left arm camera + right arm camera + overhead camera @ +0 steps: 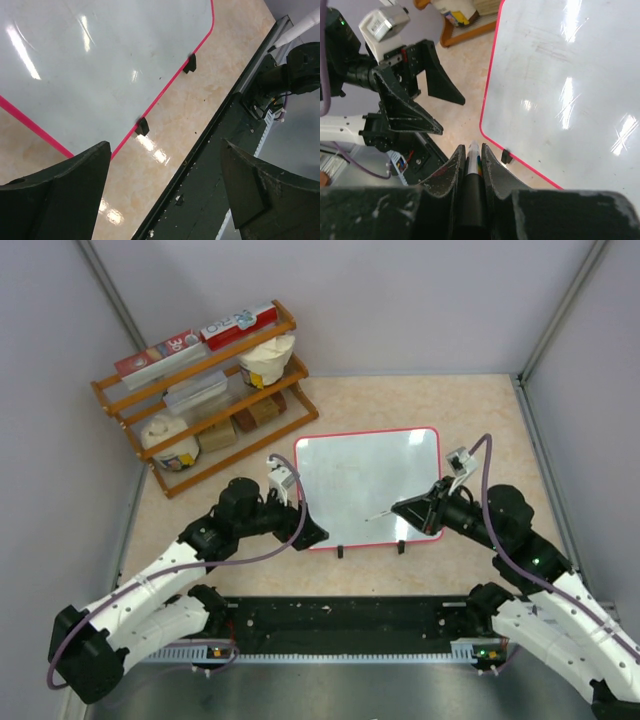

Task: Write a sentence on the whiteboard
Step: Move the whiteboard to the whiteboard stand.

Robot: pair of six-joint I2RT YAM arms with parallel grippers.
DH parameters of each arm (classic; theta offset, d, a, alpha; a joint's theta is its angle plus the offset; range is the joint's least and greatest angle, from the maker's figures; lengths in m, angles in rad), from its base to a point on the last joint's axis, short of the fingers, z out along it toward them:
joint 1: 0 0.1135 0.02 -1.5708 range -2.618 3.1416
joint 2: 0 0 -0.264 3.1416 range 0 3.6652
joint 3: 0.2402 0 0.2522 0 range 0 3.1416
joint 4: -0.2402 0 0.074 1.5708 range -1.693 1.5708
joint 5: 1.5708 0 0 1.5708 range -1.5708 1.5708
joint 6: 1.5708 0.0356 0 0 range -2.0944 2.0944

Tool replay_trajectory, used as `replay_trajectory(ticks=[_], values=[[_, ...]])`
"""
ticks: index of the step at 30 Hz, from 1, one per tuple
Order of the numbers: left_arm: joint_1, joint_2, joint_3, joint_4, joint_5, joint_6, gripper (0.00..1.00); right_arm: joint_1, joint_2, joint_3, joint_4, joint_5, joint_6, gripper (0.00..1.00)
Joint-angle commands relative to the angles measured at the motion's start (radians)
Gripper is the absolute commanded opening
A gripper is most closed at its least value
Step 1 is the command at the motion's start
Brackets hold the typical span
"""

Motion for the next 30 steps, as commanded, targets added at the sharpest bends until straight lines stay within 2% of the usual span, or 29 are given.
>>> replay_trajectory(ticks=[1, 6, 10, 12, 16, 18, 20, 21, 22, 23, 25, 26, 27, 30], values=[[0.003, 0.012, -0.032, 0.088, 0.012, -0.077, 0.93, 0.012, -0.109, -0.028, -0.052, 0.119, 0.014, 0.0], [0.004, 0.012, -0.022, 0.033, -0.277, -0.051, 0.96, 0.014, -0.128, -0.042, -0.085, 0.181, -0.035, 0.0], [0.029, 0.048, 0.008, 0.015, -0.405, -0.006, 0.99, 0.014, -0.126, -0.068, -0.066, 0.266, -0.052, 0.0], [0.053, 0.055, 0.012, 0.025, -0.404, 0.008, 0.99, 0.014, -0.117, -0.067, -0.052, 0.28, -0.043, 0.0], [0.18, 0.065, 0.009, 0.06, -0.309, 0.0, 0.99, 0.014, -0.062, -0.047, -0.023, 0.251, -0.049, 0.0], [0.243, 0.085, -0.014, 0.132, -0.221, -0.003, 0.99, 0.011, -0.016, -0.045, 0.003, 0.233, -0.057, 0.0], [0.338, 0.125, -0.029, 0.169, -0.071, -0.014, 0.99, -0.001, 0.018, -0.039, 0.04, 0.19, -0.06, 0.0], [0.367, 0.143, -0.032, 0.258, -0.028, -0.02, 0.99, -0.009, 0.047, -0.035, 0.053, 0.17, -0.057, 0.0], [0.415, 0.163, -0.034, 0.292, 0.025, -0.023, 0.99, -0.035, 0.059, -0.03, 0.075, 0.114, -0.054, 0.0], [0.433, 0.208, -0.038, 0.33, 0.125, -0.032, 0.99, -0.05, 0.07, -0.027, 0.111, 0.081, -0.051, 0.0], [0.469, 0.248, -0.041, 0.433, 0.21, -0.043, 0.99, -0.101, 0.104, -0.016, 0.152, -0.041, -0.029, 0.0], [0.476, 0.283, -0.032, 0.45, 0.3, -0.038, 0.99, -0.154, 0.114, -0.016, 0.199, -0.09, -0.019, 0.0], [0.48, 0.3, -0.026, 0.462, 0.331, -0.037, 0.99, -0.181, 0.124, -0.018, 0.227, -0.188, 0.007, 0.0], [0.481, 0.358, -0.015, 0.553, 0.42, -0.031, 0.99, -0.233, 0.147, -0.018, 0.321, -0.293, 0.046, 0.0]])
